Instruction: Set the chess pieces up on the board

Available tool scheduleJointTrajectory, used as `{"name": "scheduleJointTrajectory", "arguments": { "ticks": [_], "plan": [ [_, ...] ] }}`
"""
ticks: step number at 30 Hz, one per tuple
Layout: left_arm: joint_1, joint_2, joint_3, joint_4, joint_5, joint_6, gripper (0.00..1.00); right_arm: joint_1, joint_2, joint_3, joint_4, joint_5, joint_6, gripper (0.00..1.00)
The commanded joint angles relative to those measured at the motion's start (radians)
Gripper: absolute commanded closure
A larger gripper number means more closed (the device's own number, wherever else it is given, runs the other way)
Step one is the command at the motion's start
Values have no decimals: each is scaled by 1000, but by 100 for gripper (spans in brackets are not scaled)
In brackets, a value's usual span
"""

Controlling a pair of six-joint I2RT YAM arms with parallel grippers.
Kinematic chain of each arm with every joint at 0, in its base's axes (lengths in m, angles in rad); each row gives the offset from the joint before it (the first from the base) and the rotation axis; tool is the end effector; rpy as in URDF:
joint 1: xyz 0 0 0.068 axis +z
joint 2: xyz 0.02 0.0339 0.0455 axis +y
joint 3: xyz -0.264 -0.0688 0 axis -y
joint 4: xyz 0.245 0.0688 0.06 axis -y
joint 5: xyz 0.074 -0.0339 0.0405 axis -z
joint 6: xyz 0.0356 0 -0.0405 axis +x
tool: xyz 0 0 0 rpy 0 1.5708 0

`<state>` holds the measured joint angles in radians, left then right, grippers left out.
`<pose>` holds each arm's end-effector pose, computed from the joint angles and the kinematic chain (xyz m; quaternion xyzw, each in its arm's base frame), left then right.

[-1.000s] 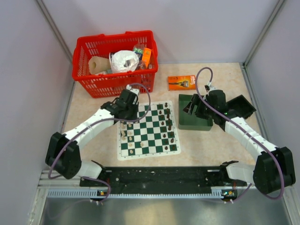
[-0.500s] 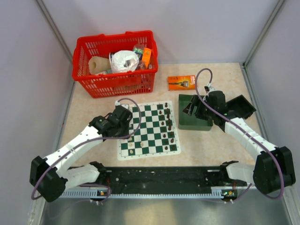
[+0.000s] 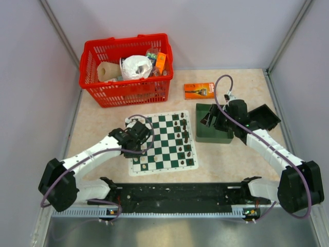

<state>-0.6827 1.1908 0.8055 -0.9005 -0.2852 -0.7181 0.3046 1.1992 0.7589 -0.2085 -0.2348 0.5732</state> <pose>0.1631 -0.1197 0.2184 -0.0375 0.9793 0.0170 0.1981 0.2435 0.0852 0.2437 0.0675 0.8884 0.2827 0.3553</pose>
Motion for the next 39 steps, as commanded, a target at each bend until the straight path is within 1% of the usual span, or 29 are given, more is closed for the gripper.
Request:
{"name": "scheduleJointTrajectory", "arguments": {
  "ticks": [1,8,19,31,33,37,39],
  "plan": [
    [-3,42,-22,57,-57,-21,89,4,-16,-6,32,-1,1,22],
    [-3,76,-49,117,-32,-12,89,4,-10,-10,32,-1,-3,22],
    [-5,118,-68,147,-45,-20,87,4,0,-4,38,-3,-4,22],
    [-5,112,-69,140,-57,-27,75,4,7,-15,38,-1,-9,22],
    [-5,109,-68,138,-60,-29,69,4,7,-18,41,0,-12,21],
    [-5,90,-66,121,-71,-37,64,4,7,-21,40,0,-12,21],
    [-5,76,-62,106,-81,-44,63,4,8,-23,41,-1,-12,21]
  ]
}}
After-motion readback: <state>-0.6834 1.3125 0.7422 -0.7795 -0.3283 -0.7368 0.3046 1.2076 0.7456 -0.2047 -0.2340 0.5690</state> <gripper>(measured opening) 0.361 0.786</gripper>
